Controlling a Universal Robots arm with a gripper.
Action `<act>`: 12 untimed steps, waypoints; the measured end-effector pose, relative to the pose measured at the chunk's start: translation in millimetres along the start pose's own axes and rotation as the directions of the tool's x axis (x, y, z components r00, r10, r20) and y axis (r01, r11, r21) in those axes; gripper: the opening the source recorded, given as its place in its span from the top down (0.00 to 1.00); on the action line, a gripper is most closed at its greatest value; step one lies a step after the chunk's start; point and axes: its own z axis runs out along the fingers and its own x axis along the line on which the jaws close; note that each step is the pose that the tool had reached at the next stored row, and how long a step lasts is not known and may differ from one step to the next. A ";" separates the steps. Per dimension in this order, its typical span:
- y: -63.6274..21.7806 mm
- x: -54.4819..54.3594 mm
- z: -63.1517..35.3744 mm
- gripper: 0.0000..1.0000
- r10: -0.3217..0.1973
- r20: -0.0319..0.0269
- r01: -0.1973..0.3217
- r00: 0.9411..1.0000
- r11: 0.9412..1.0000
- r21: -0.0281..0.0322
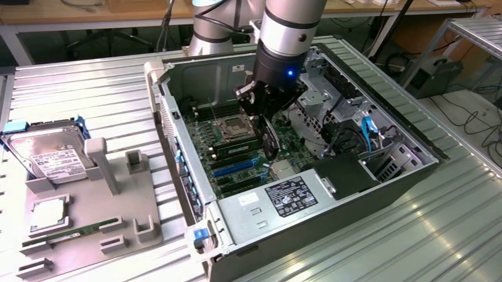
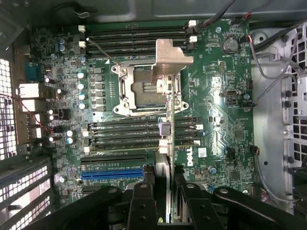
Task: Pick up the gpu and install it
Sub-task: 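Insert the gpu into the slot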
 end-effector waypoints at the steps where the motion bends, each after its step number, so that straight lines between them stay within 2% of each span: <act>1: 0.0 0.0 0.0 0.74 -0.012 -0.001 0.012 1.000 1.000 0.000; 7: 0.0 0.0 0.0 0.74 -0.092 -0.004 0.092 0.996 0.996 -0.002; 12: 0.0 0.0 0.0 0.74 -0.158 -0.007 0.158 0.987 0.988 -0.004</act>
